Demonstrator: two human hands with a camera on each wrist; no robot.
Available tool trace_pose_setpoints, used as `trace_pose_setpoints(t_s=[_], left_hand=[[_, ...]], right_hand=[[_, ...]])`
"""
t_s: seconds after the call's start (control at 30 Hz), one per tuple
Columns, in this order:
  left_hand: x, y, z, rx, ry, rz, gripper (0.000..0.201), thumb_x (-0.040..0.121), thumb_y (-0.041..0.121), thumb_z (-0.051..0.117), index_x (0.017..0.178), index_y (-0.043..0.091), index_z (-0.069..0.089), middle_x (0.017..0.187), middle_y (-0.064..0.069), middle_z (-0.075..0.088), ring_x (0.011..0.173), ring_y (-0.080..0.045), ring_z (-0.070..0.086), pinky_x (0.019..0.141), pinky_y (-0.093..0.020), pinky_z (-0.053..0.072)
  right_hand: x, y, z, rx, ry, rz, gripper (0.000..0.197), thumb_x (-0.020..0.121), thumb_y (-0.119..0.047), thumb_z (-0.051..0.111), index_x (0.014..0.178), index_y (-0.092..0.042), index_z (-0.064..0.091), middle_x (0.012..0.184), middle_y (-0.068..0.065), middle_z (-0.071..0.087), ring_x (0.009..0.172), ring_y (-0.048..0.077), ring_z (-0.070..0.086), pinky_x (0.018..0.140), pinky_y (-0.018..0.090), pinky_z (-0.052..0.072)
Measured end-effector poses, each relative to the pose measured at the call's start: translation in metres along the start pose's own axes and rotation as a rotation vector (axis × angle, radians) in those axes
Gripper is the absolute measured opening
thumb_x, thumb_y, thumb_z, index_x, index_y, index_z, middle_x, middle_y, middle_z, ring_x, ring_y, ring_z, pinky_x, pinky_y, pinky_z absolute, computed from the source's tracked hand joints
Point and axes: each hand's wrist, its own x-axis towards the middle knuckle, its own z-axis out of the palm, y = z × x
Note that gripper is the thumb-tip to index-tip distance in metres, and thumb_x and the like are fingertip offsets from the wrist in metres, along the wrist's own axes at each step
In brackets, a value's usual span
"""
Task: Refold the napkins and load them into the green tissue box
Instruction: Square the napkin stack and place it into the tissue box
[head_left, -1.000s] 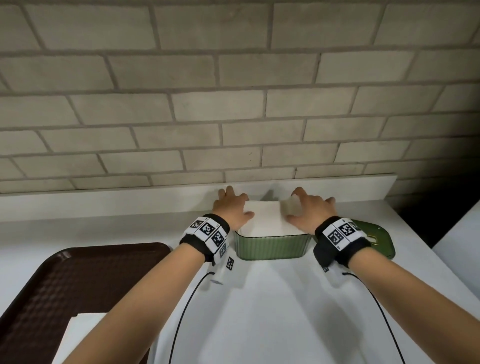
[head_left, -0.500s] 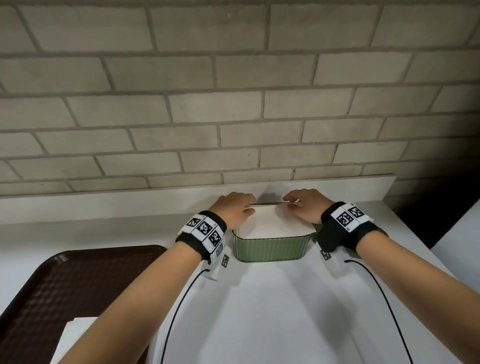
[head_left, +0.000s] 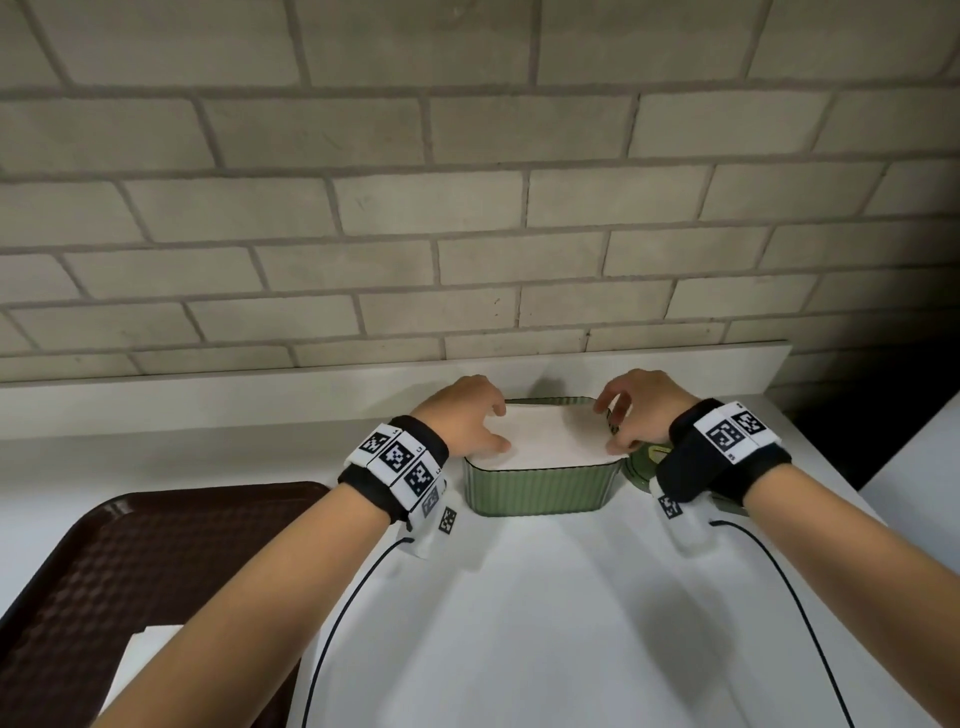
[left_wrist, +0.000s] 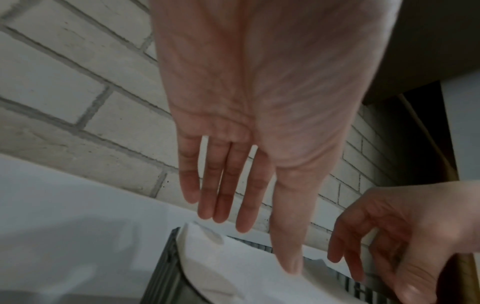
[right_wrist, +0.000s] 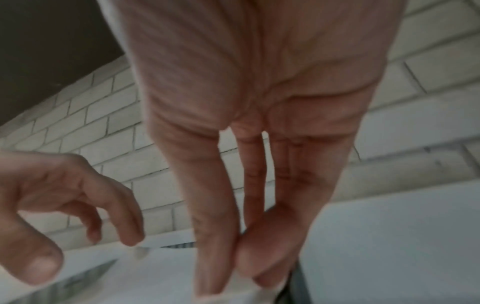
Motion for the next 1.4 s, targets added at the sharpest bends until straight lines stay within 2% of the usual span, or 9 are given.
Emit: trace_pose_setpoints(t_s=[0.3,0.47,0.53,0.7,0.8,0.9,1.03,1.2,1.4], left_hand=[[-0.003,0.015,0.005,0.089,-0.087,-0.062,0.068,0.087,0.046,0.066,0.140,0.009,0.045,0.139,-0.010,0.048,0.125,-0.026,0.049,0.103,-0.036,0.043],[-0.002,0.011,0.002,0.098,-0.050,-0.047,0.065,0.086,0.052,0.063,0.135,0.012,0.050,0.136,-0.006,0.049,0.125,-0.024,0.046,0.103,-0.038,0.041],[-0.001,0.013,0.004,0.115,-0.063,-0.037,0.064,0.086,0.054,0.063,0.134,0.013,0.051,0.135,-0.005,0.049,0.124,-0.023,0.047,0.103,-0.037,0.040],[0.004,0.019,0.007,0.171,-0.109,-0.033,0.067,0.086,0.060,0.058,0.135,0.015,0.051,0.134,-0.005,0.049,0.122,-0.025,0.049,0.101,-0.038,0.041],[0.003,0.018,0.007,0.171,-0.102,-0.030,0.066,0.085,0.059,0.060,0.134,0.016,0.051,0.132,-0.005,0.048,0.122,-0.025,0.048,0.099,-0.037,0.041],[0.004,0.017,0.004,0.183,-0.089,-0.016,0.070,0.084,0.056,0.064,0.138,0.016,0.048,0.135,-0.004,0.047,0.124,-0.024,0.047,0.099,-0.036,0.041],[0.008,0.015,0.003,0.211,-0.144,-0.024,0.076,0.082,0.054,0.068,0.141,0.014,0.044,0.139,-0.006,0.048,0.125,-0.025,0.049,0.101,-0.036,0.044],[0.010,0.011,0.006,0.205,-0.176,-0.034,0.071,0.081,0.053,0.070,0.139,0.017,0.049,0.138,-0.004,0.053,0.121,-0.025,0.054,0.100,-0.036,0.046],[0.007,0.008,-0.008,0.112,-0.292,0.036,0.044,0.088,0.025,0.070,0.131,0.019,0.061,0.138,-0.001,0.055,0.127,-0.019,0.052,0.102,-0.027,0.042]], right_hand=[[0.000,-0.012,0.023,0.064,0.001,-0.109,0.040,0.065,-0.008,0.082,0.098,-0.023,0.065,0.098,0.002,0.064,0.080,0.018,0.061,0.073,0.029,0.054],[-0.003,-0.009,-0.001,0.033,-0.021,-0.130,0.039,0.066,0.009,0.072,0.092,-0.020,0.068,0.089,-0.002,0.063,0.071,0.014,0.059,0.068,0.026,0.054],[-0.005,-0.012,-0.001,-0.043,-0.100,-0.132,0.029,0.068,0.005,0.075,0.087,-0.016,0.070,0.083,-0.004,0.064,0.070,0.011,0.058,0.061,0.018,0.047],[0.002,-0.012,0.013,-0.162,-0.092,-0.155,0.017,0.068,-0.006,0.077,0.064,-0.019,0.066,0.066,-0.005,0.065,0.066,0.013,0.062,0.061,0.019,0.046],[0.002,-0.015,0.010,-0.151,-0.056,-0.171,0.016,0.064,-0.008,0.081,0.073,-0.014,0.069,0.075,-0.001,0.067,0.073,0.018,0.064,0.063,0.023,0.051],[0.005,-0.014,0.008,-0.073,0.011,-0.204,0.043,0.059,-0.017,0.087,0.098,-0.019,0.070,0.097,-0.001,0.061,0.088,0.017,0.060,0.075,0.029,0.053],[0.011,-0.015,0.012,-0.207,-0.091,-0.214,0.068,0.065,-0.035,0.086,0.126,-0.022,0.058,0.124,-0.001,0.057,0.111,0.020,0.056,0.095,0.033,0.047],[0.015,-0.014,0.019,-0.324,-0.102,-0.205,0.068,0.069,-0.040,0.081,0.130,-0.025,0.056,0.129,-0.001,0.056,0.114,0.022,0.055,0.096,0.034,0.046],[0.012,-0.016,0.016,-0.353,-0.220,-0.222,0.048,0.085,-0.040,0.069,0.124,-0.011,0.063,0.122,0.003,0.062,0.109,0.022,0.058,0.086,0.022,0.041]])
